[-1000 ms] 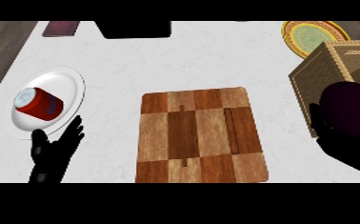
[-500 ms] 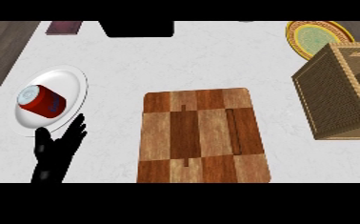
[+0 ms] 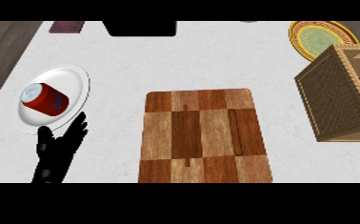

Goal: Pick the eggplant from the cutting board and place it in the basket

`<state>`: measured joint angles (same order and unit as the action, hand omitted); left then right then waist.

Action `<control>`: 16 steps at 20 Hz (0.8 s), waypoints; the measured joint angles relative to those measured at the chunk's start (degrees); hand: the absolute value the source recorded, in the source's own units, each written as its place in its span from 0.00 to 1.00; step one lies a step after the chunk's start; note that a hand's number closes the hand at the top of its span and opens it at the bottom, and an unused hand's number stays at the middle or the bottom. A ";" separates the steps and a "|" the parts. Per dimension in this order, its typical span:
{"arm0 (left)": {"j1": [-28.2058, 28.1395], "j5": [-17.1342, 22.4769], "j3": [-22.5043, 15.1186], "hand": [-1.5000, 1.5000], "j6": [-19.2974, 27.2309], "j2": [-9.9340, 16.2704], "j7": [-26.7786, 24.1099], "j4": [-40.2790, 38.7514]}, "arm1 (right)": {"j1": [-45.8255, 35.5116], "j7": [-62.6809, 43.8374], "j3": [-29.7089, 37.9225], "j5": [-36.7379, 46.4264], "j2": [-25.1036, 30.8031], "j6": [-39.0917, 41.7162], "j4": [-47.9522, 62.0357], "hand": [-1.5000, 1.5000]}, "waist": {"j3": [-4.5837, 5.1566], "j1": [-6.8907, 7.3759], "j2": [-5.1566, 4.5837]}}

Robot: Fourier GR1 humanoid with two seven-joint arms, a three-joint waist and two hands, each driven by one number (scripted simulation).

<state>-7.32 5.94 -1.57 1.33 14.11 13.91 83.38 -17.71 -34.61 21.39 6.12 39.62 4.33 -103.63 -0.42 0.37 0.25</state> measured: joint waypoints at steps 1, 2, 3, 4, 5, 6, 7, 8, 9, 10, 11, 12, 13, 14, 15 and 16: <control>0.10 -0.09 -0.05 0.50 0.04 -0.16 0.16 -0.13 | -0.06 0.58 0.79 -1.12 -0.86 -0.18 1.39 1.00 | -0.02 -0.04 0.01; -0.05 -0.13 0.10 0.50 -0.13 -0.02 -0.09 -0.01 | -0.09 1.39 1.17 -1.74 -1.86 -0.55 2.71 1.00 | -0.01 -0.02 0.01; -0.01 -0.14 0.11 0.50 -0.22 -0.01 0.37 0.21 | -0.81 1.79 2.00 -2.67 -1.74 -0.24 4.30 1.00 | -0.01 -0.01 -0.01; -0.01 -0.15 0.18 0.50 -0.30 -0.14 0.20 0.13 | -1.10 3.42 2.49 -2.96 -2.03 -0.23 6.42 1.00 | 0.02 0.03 -0.01; -0.12 -0.02 0.22 0.50 -0.43 -0.13 0.93 0.89 | -1.76 4.88 2.84 -3.18 -2.13 -0.16 8.59 1.00 | 0.06 0.07 -0.05; 0.03 -0.42 0.12 0.50 -0.20 -0.55 0.42 0.26 | -1.70 6.48 3.08 -3.30 -2.65 -0.22 10.24 1.00 | 0.04 0.06 -0.03; -0.19 -0.59 0.08 0.50 -0.22 -0.63 0.52 0.69 | -1.50 8.19 3.64 -3.51 -2.85 -0.08 11.71 1.00 | 0.05 0.03 -0.03; -0.07 -0.48 0.41 0.50 -0.57 -0.57 0.26 0.26 | -1.61 9.31 3.71 -3.42 -3.26 -0.27 12.86 1.00 | 0.03 0.01 -0.01; -0.07 -0.57 0.57 0.50 -0.61 -0.74 -0.28 -0.18 | -0.69 10.97 4.40 -3.80 -3.38 0.24 13.87 1.00 | 0.01 -0.06 0.02; 0.03 -0.71 0.59 0.50 -0.54 -0.96 -0.19 -0.24 | -0.39 12.77 4.38 -3.51 -3.94 0.08 15.23 1.00 | -0.01 -0.05 0.05; 0.23 -0.68 0.87 0.50 -0.89 -0.59 0.10 -0.29 | -1.20 14.48 4.26 -3.05 -4.19 -0.31 17.66 1.00 | -0.03 0.06 0.02; 0.22 -0.66 1.04 0.50 -0.99 -0.59 0.29 -0.19 | -1.14 15.96 4.35 -2.98 -4.41 -0.24 19.08 1.00 | -0.02 0.06 0.02; 0.20 -0.73 0.88 0.50 -1.17 -0.68 -0.03 -0.08 | -0.68 16.53 4.07 -0.73 -3.83 -1.31 20.61 1.00 | -0.01 0.23 -0.08; 0.21 -0.47 1.21 0.50 -1.43 -0.44 -0.02 -0.08 | 0.06 17.20 4.13 1.09 -3.59 -2.60 21.74 1.00 | 0.01 0.21 -0.11; 0.13 -0.65 1.03 0.50 -1.23 -0.61 0.37 0.31 | 0.63 17.97 4.01 2.81 -3.26 -3.60 22.84 1.00 | 0.02 0.20 -0.13; -0.22 -0.96 0.82 0.50 -1.01 -1.09 -0.52 0.28 | 1.29 18.59 3.77 4.12 -2.77 -3.93 23.34 1.00 | 0.01 0.13 -0.09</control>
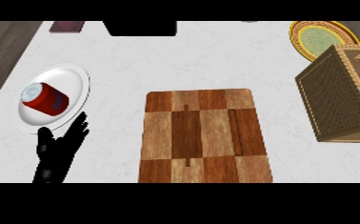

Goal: Pick the eggplant from the cutting board and place it in the basket

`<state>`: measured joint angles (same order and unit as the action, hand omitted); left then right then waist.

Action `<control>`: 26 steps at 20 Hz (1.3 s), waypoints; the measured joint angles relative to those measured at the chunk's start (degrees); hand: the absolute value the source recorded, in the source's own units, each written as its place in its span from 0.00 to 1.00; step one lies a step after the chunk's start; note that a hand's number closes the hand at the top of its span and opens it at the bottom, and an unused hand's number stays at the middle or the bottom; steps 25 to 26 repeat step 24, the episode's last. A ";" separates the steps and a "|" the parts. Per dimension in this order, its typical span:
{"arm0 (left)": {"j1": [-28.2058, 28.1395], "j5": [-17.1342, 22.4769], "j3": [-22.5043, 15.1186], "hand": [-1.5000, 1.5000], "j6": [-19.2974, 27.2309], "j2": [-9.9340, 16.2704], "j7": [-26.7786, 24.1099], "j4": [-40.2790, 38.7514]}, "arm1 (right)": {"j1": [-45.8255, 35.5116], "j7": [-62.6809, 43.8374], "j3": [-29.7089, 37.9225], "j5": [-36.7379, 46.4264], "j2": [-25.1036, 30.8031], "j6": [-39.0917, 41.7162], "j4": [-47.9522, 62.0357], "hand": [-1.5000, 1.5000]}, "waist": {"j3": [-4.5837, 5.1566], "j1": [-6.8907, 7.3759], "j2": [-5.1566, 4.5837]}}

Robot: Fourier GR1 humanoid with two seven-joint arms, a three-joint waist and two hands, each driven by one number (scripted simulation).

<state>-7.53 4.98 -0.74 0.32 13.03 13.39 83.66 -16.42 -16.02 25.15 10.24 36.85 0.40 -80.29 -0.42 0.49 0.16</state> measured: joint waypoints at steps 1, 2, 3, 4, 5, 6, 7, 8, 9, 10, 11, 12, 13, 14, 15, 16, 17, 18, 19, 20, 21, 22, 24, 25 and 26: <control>-0.28 0.16 0.10 0.50 -0.31 0.23 0.18 0.59 | 0.16 1.46 0.09 0.83 1.09 0.35 1.77 1.00 | 0.03 0.06 -0.02; -0.22 0.17 0.08 0.50 -0.35 0.15 0.51 0.62 | 0.28 2.87 -0.35 1.92 1.55 0.33 3.15 0.00 | 0.05 0.06 -0.03; 0.01 -0.20 -0.19 0.50 -0.14 -0.22 0.40 0.17 | 0.12 4.68 -0.46 2.64 2.68 0.88 5.10 0.00 | 0.01 0.10 -0.05; 0.00 -0.21 -0.13 0.50 -0.31 -0.23 0.15 0.11 | -0.24 6.51 -0.57 3.36 3.62 1.19 7.15 0.00 | 0.00 0.15 -0.04; -0.19 -0.50 -0.27 0.50 0.03 -0.50 0.40 0.58 | -0.32 7.95 -0.41 3.76 4.36 1.42 8.24 0.00 | 0.01 0.11 -0.02; 0.14 -0.30 0.04 0.50 -0.05 -0.39 1.36 0.43 | -0.27 9.15 -0.14 3.94 5.04 1.72 8.81 0.00 | 0.01 0.02 0.01; 0.65 -0.50 0.02 0.50 0.15 -0.46 2.52 0.25 | -0.31 10.68 0.30 3.98 5.63 1.92 9.90 0.00 | -0.01 -0.03 0.05; 0.49 -0.58 0.26 0.50 -0.19 -0.32 1.84 0.02 | -0.59 11.55 0.57 4.04 6.08 2.14 10.89 0.00 | -0.02 -0.06 0.10; 0.42 -0.63 0.22 0.50 -0.07 -0.45 2.76 0.74 | -1.28 12.20 0.72 4.14 6.38 2.13 11.87 0.00 | 0.01 -0.05 0.09; 0.04 -0.77 0.18 0.50 -0.22 -0.52 2.39 1.15 | -1.62 13.69 0.80 4.33 6.17 1.70 13.26 0.00 | 0.05 -0.04 0.09; -0.23 -0.88 0.28 0.50 -0.31 -0.60 1.94 1.17 | -1.08 14.43 1.48 3.91 6.27 1.82 13.13 0.00 | 0.06 -0.14 0.09; -0.51 -0.75 0.48 0.50 -0.68 -0.44 1.79 1.43 | -1.93 14.58 1.86 3.65 6.52 1.79 13.88 0.00 | 0.08 -0.13 0.09; -0.42 -0.79 0.58 0.50 -0.71 -0.45 2.21 1.39 | -2.21 14.31 2.69 2.92 7.03 2.24 14.03 0.00 | 0.10 -0.18 0.09; -0.37 -0.99 0.58 0.50 -0.62 -0.59 2.33 1.32 | -2.62 14.47 3.51 2.26 7.38 2.37 14.55 0.00 | 0.11 -0.21 0.10; -0.49 -1.00 0.56 0.50 -0.61 -0.66 2.76 1.83 | -3.20 15.00 4.51 1.61 8.15 2.69 15.92 0.00 | 0.13 -0.18 0.07; -0.69 -1.09 0.75 0.50 -0.50 -0.73 2.56 1.85 | -2.30 15.44 5.65 0.69 7.95 2.72 15.66 0.00 | 0.16 -0.33 0.11; -0.61 -1.26 0.82 0.50 -0.60 -0.89 1.80 1.11 | -2.09 15.65 6.59 0.02 8.11 2.81 16.30 0.00 | 0.12 -0.38 0.14; -0.39 -1.29 1.01 0.50 -0.70 -0.89 1.74 0.73 | -2.66 15.24 7.34 -0.70 8.44 2.93 17.04 0.00 | 0.08 -0.36 0.16; -0.60 -1.67 0.72 0.50 -0.32 -1.16 2.11 1.20 | -1.80 15.58 8.86 -1.92 8.61 3.40 17.52 0.00 | 0.09 -0.50 0.20; -0.37 -1.76 0.76 0.50 -0.19 -1.23 2.76 1.20 | -1.76 15.01 9.92 -2.73 9.47 3.94 18.01 0.00 | 0.06 -0.52 0.21; -0.59 -1.81 0.83 0.50 -0.11 -1.39 2.36 1.35 | -1.34 15.86 11.47 -3.45 10.61 4.39 19.60 0.00 | 0.06 -0.51 0.20; -0.66 -1.65 1.09 0.50 -0.47 -1.21 2.06 1.24 | -1.15 15.36 12.64 -4.17 11.53 4.74 19.99 0.00 | 0.06 -0.56 0.22; -0.51 -1.38 1.57 0.50 -0.83 -1.04 2.02 0.84 | 0.12 16.69 15.22 -5.23 13.97 6.11 22.97 0.00 | 0.07 -0.63 0.21; -0.51 -1.38 1.57 0.50 -0.83 -1.04 2.02 0.84 | 0.12 16.69 15.22 -5.23 13.97 6.11 22.97 0.00 | 0.07 -0.63 0.21; -0.51 -1.38 1.57 0.50 -0.83 -1.04 2.02 0.84 | 0.12 16.69 15.22 -5.23 13.97 6.11 22.97 0.00 | 0.07 -0.63 0.21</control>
